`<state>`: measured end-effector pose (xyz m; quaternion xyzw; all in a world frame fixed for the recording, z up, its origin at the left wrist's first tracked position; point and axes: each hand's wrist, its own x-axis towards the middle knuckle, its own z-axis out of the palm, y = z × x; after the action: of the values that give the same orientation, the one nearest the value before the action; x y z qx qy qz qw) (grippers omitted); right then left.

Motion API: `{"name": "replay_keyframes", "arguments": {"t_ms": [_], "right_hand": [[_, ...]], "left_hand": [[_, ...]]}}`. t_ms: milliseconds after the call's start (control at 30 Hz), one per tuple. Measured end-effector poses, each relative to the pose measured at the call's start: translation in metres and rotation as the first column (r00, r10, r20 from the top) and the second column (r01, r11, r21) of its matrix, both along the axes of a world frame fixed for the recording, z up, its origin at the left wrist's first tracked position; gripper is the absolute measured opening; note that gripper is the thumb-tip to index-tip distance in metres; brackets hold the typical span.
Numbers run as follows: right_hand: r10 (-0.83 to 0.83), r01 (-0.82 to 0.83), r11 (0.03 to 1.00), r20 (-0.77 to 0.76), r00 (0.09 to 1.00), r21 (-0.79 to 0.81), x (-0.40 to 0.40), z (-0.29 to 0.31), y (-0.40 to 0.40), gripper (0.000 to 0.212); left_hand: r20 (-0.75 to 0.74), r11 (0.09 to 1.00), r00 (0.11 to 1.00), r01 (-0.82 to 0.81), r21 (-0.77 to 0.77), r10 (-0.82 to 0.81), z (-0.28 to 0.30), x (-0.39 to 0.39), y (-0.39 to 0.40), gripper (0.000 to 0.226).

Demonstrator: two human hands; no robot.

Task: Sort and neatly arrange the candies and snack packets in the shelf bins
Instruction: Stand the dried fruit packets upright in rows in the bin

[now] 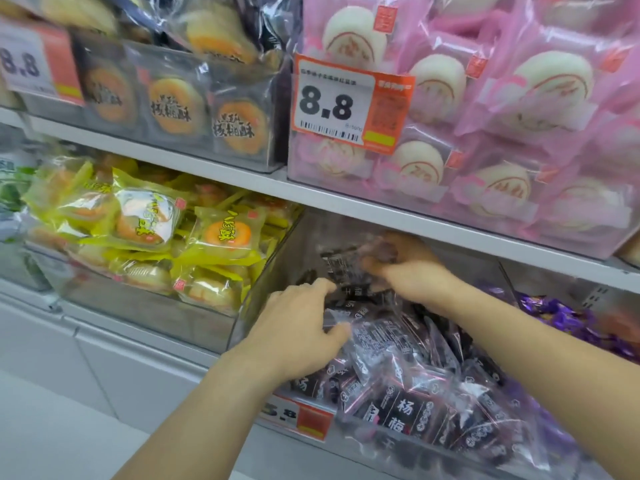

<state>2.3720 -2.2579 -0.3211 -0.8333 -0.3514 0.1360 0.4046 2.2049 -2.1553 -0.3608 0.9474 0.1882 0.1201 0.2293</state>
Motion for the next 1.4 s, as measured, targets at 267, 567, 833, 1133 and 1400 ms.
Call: {"name": "replay_keyframes", "arguments": {"t_ms": [267,567,833,1133,1400], "right_hand": [[0.466,-0.409,0.825,-0.061,0.882,0.391,-0.050,0.018,-0.046,0.019],[0.618,-0.614,0.786,-0.065,0.783,0.072,-0.028,0.017,-0.021,0.038],[0.133,-0.089,0.939,0.111,0.985,-0.332,0.007,-0.010,0.074,0.030],[-0.059,0.031,0.952,-0.083,0.995,-0.306,0.000,-0.012,0.080,0.019],[-0.025,0.353,0.896,-0.762,0.647,0.270,-0.005,-0.002,0.011,0.018]], "left_hand": [[0.316,0.716,0.809,-0.174,-0.675,0.495,0.051,-0.048,-0.024,0.048],[0.137,0.212,0.839,0.026,-0.977,0.526,0.047,-0.072,-0.012,0.064],[0.216,0.370,0.831,0.013,-0.929,0.513,0.046,-0.067,-0.024,0.033],[0.160,0.332,0.773,-0.068,-0.941,0.614,0.042,-0.069,-0.024,0.053],[0.161,0.250,0.797,0.013,-0.968,0.582,0.045,-0.067,-0.030,0.023]]}}
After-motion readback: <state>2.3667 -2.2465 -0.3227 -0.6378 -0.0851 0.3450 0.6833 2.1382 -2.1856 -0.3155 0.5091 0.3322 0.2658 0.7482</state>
